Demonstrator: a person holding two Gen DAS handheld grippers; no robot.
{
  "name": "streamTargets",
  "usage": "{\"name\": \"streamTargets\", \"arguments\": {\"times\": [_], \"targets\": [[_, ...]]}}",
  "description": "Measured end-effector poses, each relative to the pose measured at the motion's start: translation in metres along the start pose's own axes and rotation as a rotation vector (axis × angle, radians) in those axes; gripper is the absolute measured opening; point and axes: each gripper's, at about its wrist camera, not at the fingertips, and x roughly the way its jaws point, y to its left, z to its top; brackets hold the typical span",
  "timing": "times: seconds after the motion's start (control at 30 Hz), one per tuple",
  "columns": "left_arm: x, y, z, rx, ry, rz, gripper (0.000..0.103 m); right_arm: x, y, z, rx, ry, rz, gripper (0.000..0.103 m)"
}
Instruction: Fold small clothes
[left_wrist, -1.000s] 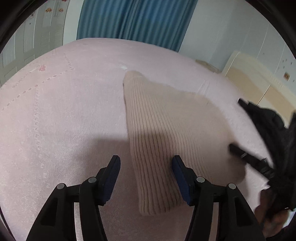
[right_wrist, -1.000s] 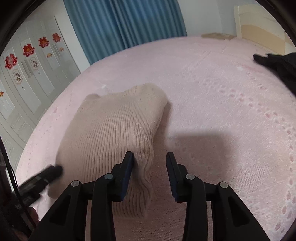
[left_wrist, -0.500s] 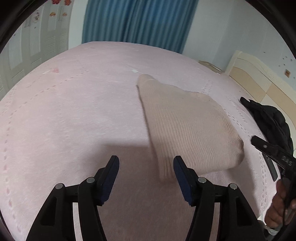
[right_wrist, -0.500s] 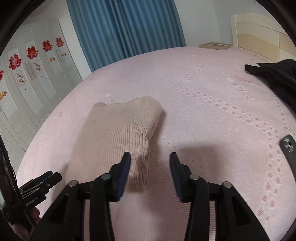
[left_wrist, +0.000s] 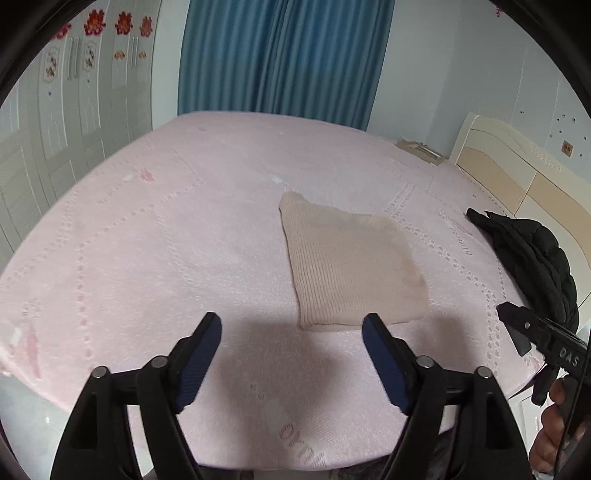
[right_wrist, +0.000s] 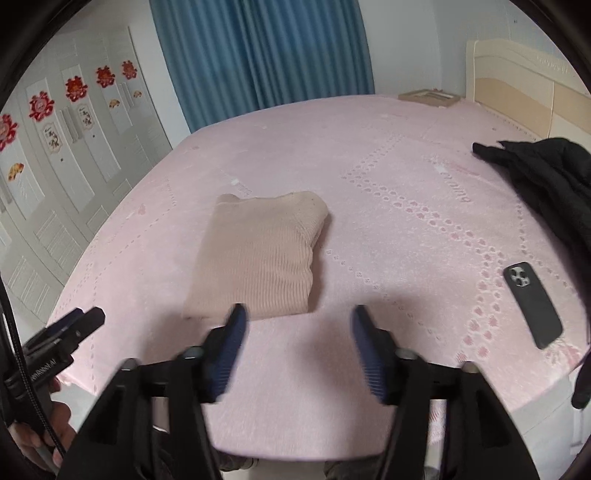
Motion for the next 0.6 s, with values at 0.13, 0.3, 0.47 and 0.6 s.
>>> {"name": "streamTargets", "arguments": {"times": [0.13,0.3,0.47,0.6], "targets": [[-0.035,-0.011,0.0,0.029,-0.041,0.052,0.087,-0.036,0.006,-0.009,-0.007,-0.066,-0.023,0.089],[-0.063,-0.023,-0.002,0.066,-0.063,0.076,0.091,-0.071,0.006,-0.013,-0.012,-0.101,-0.02,0.098],[-0.084,-0.031,-0.005,0.063,-0.079,0.068,0.091,-0.095,0.002,-0.014,-0.002,-0.115,-0.06,0.103],[-0.091,-0.036,-0.005,0.061,-0.081,0.067,0.091,-0.108,-0.003,-0.015,-0.007,-0.121,-0.067,0.103]]}}
